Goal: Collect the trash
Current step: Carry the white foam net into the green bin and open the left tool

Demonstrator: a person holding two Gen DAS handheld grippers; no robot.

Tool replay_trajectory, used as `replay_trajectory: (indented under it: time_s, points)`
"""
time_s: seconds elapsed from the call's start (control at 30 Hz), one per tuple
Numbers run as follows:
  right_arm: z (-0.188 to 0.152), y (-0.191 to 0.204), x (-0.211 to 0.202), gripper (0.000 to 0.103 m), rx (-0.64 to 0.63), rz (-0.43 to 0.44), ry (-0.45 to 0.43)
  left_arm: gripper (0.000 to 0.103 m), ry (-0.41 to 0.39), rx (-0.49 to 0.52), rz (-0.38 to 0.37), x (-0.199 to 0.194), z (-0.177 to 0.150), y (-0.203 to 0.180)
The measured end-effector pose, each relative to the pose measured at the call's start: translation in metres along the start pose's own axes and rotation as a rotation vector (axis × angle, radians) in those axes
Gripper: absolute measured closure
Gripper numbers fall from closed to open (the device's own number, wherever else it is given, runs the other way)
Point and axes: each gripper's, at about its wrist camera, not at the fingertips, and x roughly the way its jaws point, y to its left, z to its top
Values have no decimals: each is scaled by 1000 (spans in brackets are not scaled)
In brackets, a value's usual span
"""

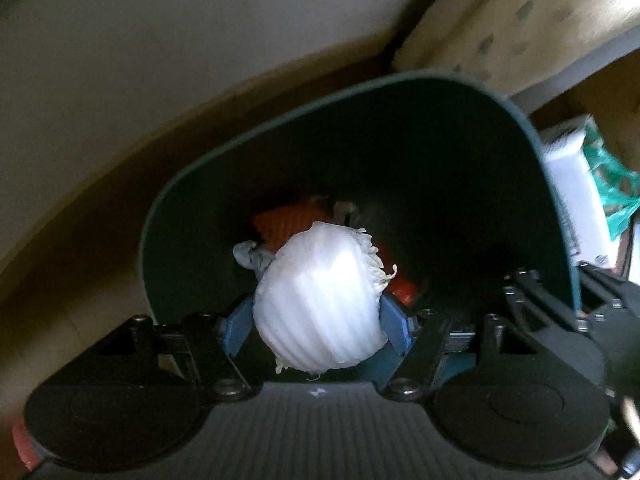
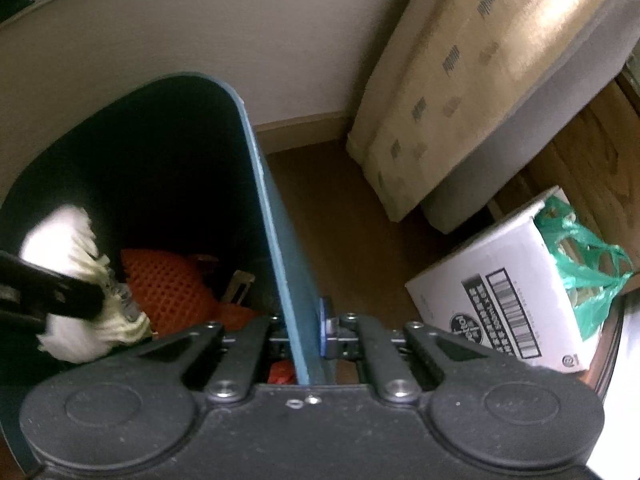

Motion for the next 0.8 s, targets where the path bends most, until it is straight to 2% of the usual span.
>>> replay_trajectory:
  time_s: [0.2,0.37,0.67,0.77,0.8]
  points:
    - [-2,-4,2,99,9,9,10,35,75,57,46,33,-4,-11]
    - [-3,-5,2,99,12,11,15,34,98,91,67,47,-2,-12]
    - [-1,-6,6,98,15,10,22,33,52,83,7,30,-4,0]
    - [0,-5,5,98,9,8,21,24,17,93,-4,19,-5,2]
    - [0,-5,5,98,7,7,22,24,11,98,-10,16,-5,3]
